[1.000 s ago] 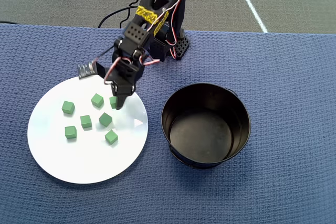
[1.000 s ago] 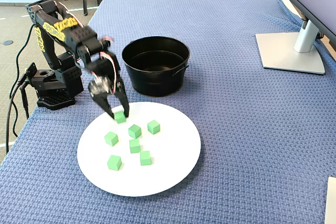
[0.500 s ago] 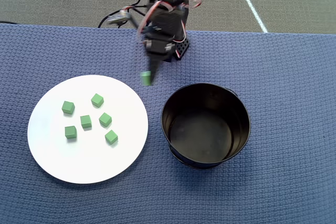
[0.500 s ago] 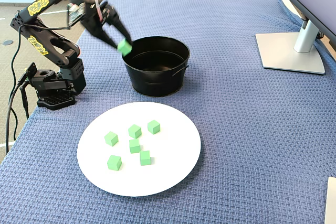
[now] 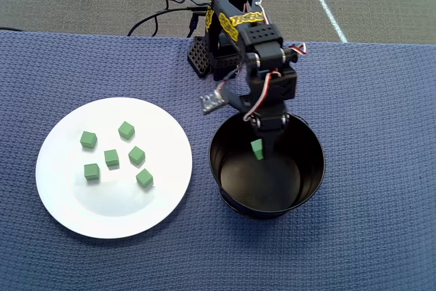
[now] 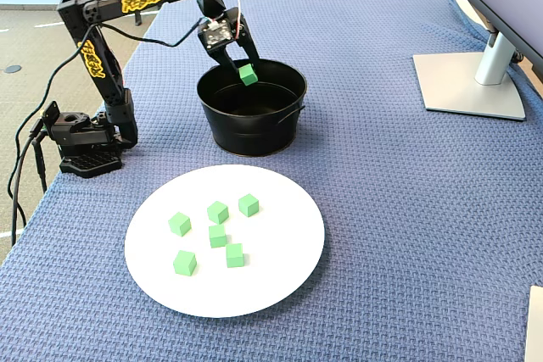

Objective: Pick up the green cubes from the white plate and place them in the black recipient

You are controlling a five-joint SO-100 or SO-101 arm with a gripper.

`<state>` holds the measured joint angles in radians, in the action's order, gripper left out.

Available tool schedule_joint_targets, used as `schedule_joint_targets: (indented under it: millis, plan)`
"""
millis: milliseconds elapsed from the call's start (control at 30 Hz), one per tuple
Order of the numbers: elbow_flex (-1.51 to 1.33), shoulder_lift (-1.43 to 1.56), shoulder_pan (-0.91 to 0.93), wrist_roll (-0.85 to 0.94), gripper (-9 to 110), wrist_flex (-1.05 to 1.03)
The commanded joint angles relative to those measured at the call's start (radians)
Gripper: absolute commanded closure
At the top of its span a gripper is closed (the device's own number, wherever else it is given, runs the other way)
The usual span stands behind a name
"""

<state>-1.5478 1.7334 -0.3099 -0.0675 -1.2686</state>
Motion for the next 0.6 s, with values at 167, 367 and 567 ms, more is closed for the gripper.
schedule_joint_targets:
  millis: [167, 367, 567]
  plan:
    - [0.072, 0.015, 0.0, 0.031, 67, 0.008]
    - [0.143, 0.095, 0.179, 0.236, 73, -0.117]
    - [0.037, 0.178, 0.499, 0.676, 77, -0.086]
